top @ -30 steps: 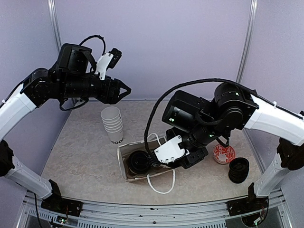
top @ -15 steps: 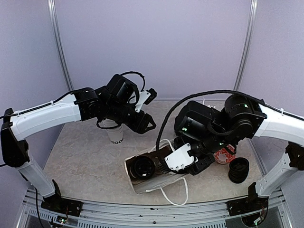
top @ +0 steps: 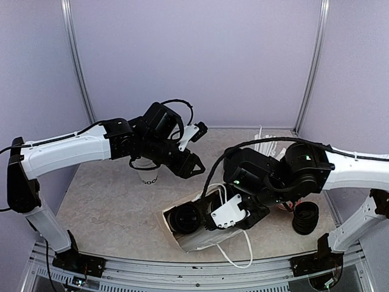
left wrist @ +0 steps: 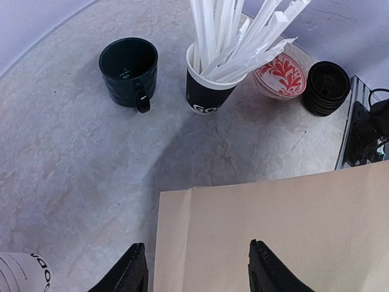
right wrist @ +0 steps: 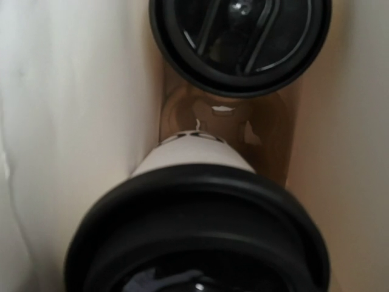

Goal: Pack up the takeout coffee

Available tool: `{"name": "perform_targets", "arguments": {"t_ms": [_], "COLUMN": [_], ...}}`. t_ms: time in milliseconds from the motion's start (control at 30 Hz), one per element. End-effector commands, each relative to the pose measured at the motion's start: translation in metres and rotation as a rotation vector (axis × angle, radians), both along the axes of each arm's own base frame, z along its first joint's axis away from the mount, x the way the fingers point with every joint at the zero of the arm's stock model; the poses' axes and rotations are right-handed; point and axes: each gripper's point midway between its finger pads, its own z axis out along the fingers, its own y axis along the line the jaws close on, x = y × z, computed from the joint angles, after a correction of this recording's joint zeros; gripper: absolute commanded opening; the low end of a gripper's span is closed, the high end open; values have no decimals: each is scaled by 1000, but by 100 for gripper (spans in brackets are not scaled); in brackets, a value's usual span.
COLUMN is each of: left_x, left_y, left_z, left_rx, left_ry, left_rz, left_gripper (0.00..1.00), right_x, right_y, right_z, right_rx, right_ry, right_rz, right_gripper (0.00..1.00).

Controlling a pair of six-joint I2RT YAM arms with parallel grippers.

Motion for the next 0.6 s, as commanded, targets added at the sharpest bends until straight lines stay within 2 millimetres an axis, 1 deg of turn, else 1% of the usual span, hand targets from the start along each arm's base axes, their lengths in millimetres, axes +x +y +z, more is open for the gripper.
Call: {"name": "perform_targets", "arguments": {"t_ms": [0, 133, 267, 333, 400, 433, 467, 500, 533, 567], "left_x": [1, 7, 10, 15, 22, 25, 24, 18, 8, -1], "left_y": [-8, -8, -5, 1, 10, 18, 22, 24, 30, 32], "left_z": [-18, -22, -23, -18, -4, 12, 26, 37, 58, 69], "left_rx": [14, 20, 40, 48, 35, 14, -5, -25, -73, -103], "left_ry": [17, 26, 26, 10, -20, -55, -87, -112, -145, -169], "left_rz": [-46, -39, -32, -11, 22, 43, 41, 17, -8, -45], "left_gripper": [56, 56, 56, 56, 56, 56, 57, 57, 58, 58], "right_x": [5, 8, 9, 9, 6, 6, 5, 5, 5, 5], "right_y": [7, 8, 7, 7, 6, 5, 5, 5, 6, 6], "right_z": [7, 9, 22, 29, 31, 28, 27, 27, 28, 29], "right_rx": [49, 62, 96, 118, 129, 125, 124, 124, 129, 133], "right_ry": [-56, -74, -87, -85, -74, -72, -69, -68, -67, -67], "right_rz": [9, 2, -3, -12, -9, -9, -8, -6, -4, -3], "right_gripper": [37, 36, 36, 36, 36, 36, 36, 36, 36, 36]}}
